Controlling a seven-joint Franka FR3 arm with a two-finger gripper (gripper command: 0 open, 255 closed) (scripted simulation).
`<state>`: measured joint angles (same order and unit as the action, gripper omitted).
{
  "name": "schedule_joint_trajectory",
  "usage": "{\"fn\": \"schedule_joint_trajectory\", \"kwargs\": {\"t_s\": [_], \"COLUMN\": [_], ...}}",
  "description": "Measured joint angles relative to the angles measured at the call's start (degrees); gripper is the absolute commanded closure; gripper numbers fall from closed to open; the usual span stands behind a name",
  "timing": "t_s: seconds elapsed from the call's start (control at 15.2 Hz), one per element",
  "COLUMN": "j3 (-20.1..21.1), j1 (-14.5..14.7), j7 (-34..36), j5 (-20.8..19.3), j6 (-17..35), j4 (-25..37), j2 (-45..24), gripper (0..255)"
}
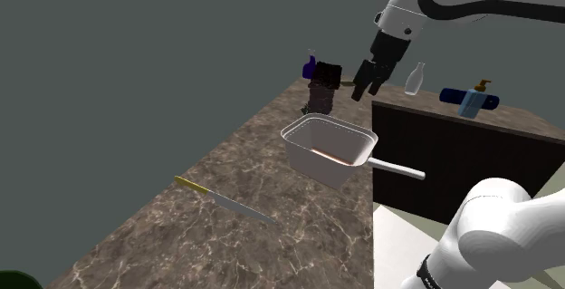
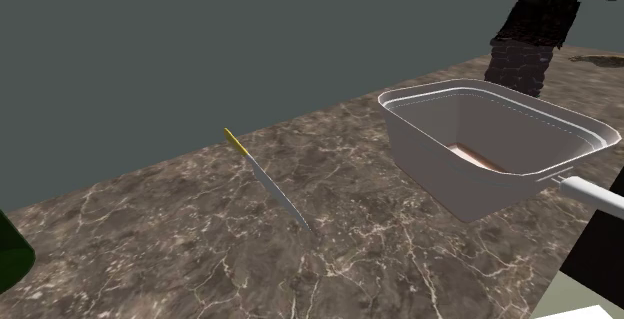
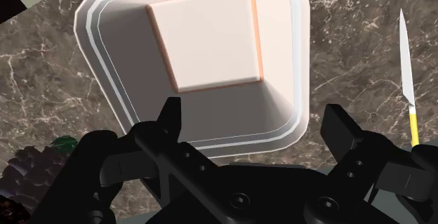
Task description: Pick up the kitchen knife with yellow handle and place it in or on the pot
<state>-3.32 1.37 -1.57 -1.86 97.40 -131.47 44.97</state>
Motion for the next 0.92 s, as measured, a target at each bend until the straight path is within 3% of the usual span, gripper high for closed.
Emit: {"fn": "schedule_joint_trajectory", "kwargs": {"t_s": [0.92], "j3": [7.39], "j1": [5.8], "j7": [2.68], "j5": [3.32], "j6": [13.39], "j4": [-0.61], "j2": [-16.06], "gripper": [0]}}
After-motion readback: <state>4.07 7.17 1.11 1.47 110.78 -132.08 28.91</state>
